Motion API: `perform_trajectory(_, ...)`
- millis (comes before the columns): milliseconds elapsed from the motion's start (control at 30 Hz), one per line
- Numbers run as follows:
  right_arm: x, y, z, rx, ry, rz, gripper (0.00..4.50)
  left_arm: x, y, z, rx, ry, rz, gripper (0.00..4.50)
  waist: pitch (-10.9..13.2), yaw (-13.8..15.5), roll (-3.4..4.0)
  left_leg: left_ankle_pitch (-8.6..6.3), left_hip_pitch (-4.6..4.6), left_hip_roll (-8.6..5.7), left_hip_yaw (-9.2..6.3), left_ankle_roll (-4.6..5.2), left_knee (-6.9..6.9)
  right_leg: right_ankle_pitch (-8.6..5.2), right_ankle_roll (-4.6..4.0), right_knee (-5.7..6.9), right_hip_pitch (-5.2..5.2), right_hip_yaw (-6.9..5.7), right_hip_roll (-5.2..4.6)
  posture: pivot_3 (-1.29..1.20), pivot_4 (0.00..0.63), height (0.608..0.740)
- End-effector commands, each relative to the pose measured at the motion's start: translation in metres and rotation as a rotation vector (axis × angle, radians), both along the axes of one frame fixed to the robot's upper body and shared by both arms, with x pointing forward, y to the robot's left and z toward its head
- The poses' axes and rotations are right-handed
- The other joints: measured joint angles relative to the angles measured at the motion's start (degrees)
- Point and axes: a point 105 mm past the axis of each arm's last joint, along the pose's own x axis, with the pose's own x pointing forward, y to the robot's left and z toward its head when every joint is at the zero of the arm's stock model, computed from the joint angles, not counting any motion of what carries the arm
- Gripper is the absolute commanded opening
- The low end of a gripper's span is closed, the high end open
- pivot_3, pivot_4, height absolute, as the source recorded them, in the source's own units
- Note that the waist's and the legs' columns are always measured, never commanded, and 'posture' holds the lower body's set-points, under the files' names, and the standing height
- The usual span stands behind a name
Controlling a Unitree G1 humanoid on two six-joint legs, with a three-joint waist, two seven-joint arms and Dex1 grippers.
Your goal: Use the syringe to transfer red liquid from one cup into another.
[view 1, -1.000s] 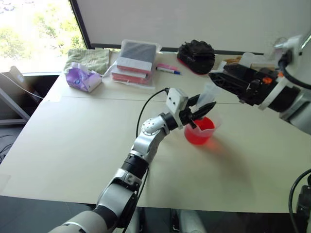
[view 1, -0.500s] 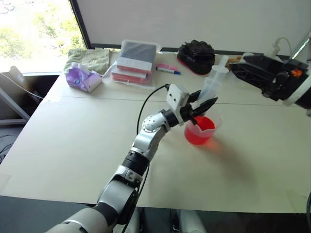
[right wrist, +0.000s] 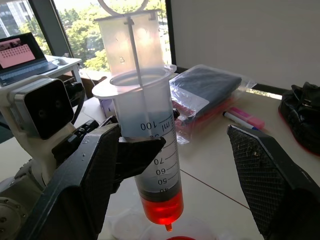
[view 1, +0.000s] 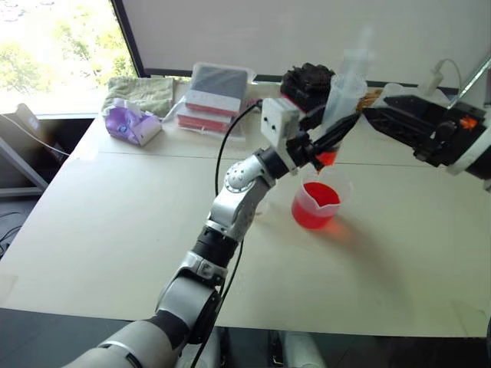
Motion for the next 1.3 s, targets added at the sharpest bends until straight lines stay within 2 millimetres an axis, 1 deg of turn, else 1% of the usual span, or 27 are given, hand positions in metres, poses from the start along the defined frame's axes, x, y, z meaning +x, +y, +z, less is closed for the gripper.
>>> perform_trajectory(33, -0.004, 0.001, 0.01, -0.002, -0.056, 0.004, 3.54, -0.023, -0.011, 0.036, -0.11, -0.068, -0.057, 1.58, 0.0, 0.0, 0.0, 0.0, 0.0, 0.0, 0.0, 0.0, 0.0, 0.0, 0.0, 0.0, 0.0, 0.0, 0.0, 0.0, 0.15, 0.74)
perform_trajectory(133, -0.002, 0.003, 0.011, -0.001, -0.059, 0.008, 3.54, -0.018, -0.002, 0.04, -0.095, -0.112, 0.02, 1.58, 0.0, 0.03, 0.0, 0.0, 0.0, -0.01, 0.0, 0.0, 0.0, 0.0, 0.0, 0.0, 0.01, 0.0, 0.0, 0.0, 0.15, 0.74)
perform_trajectory(200, 0.001, 0.004, 0.01, -0.002, -0.059, 0.011, 3.54, -0.012, 0.009, 0.045, -0.114, -0.142, 0.109, 1.58, 0.0, 0.03, 0.0, 0.0, 0.0, -0.01, 0.01, 0.0, 0.01, 0.0, 0.0, 0.0, 0.01, 0.0, 0.01, 0.0, 0.15, 0.74)
perform_trajectory(300, 0.005, 0.007, 0.009, -0.003, -0.059, 0.025, 3.54, -0.005, 0.022, 0.045, -0.111, -0.161, 0.198, 1.58, 0.0, -0.01, -0.01, 0.0, 0.0, -0.01, 0.01, 0.0, 0.0, 0.0, 0.0, 0.0, 0.0, 0.0, 0.03, 0.0, 0.15, 0.74)
perform_trajectory(433, 0.009, 0.01, 0.01, 0.0, -0.059, 0.045, 3.54, 0.003, 0.036, 0.034, -0.066, -0.202, 0.306, 1.58, 0.0, 0.01, 0.0, 0.0, 0.01, -0.01, 0.01, 0.0, 0.0, 0.0, 0.0, 0.01, 0.0, 0.0, 0.04, 0.0, 0.15, 0.74)
perform_trajectory(667, 0.015, 0.019, 0.006, -0.017, -0.027, 0.1, 3.54, 0.007, 0.055, 0.011, -0.01, -0.254, 0.533, 1.58, 0.0, 0.06, 0.0, 0.0, 0.0, -0.01, 0.01, 0.0, 0.01, 0.0, 0.0, 0.0, 0.0, 0.0, 0.02, 0.0, 0.15, 0.74)
perform_trajectory(767, 0.018, 0.024, 0.007, -0.029, -0.018, 0.13, 3.54, 0.007, 0.057, 0.002, 0.011, -0.259, 0.607, 1.58, 0.0, 0.05, 0.0, 0.0, 0.0, -0.01, 0.01, 0.01, 0.01, 0.0, 0.0, -0.01, 0.0, 0.0, 0.0, 0.0, 0.15, 0.74)
perform_trajectory(867, 0.021, 0.026, 0.009, -0.04, -0.008, 0.148, 3.54, 0.003, 0.054, -0.008, 0.024, -0.261, 0.632, 1.58, 0.0, 0.08, 0.01, 0.0, 0.0, 0.0, 0.01, 0.01, 0.0, 0.0, 0.0, -0.01, 0.0, 0.0, -0.01, 0.0, 0.15, 0.74)
perform_trajectory(967, 0.024, 0.029, 0.012, -0.059, -0.001, 0.171, 3.54, 0.003, 0.053, -0.021, 0.009, -0.194, 0.657, 1.58, -0.01, 0.06, 0.01, 0.0, 0.0, 0.0, 0.01, 0.01, 0.0, 0.01, 0.0, -0.01, 0.0, 0.0, -0.04, 0.0, 0.15, 0.74)
perform_trajectory(1033, 0.026, 0.031, 0.013, -0.071, 0.005, 0.181, 3.54, 0.003, 0.053, -0.027, 0.012, -0.179, 0.675, 1.58, -0.01, 0.04, 0.01, -0.01, 0.0, 0.0, 0.01, 0.01, 0.0, 0.01, 0.0, -0.01, -0.02, 0.0, -0.06, 0.0, 0.15, 0.74)
perform_trajectory(1300, 0.03, 0.035, 0.015, -0.086, 0.011, 0.204, 3.54, 0.0, 0.052, -0.027, 0.008, -0.184, 0.724, 1.58, -0.01, 0.06, 0.02, -0.01, -0.01, 0.01, 0.01, 0.0, -0.01, 0.01, -0.01, 0.0, -0.04, 0.0, -0.07, 0.0, 0.15, 0.74)
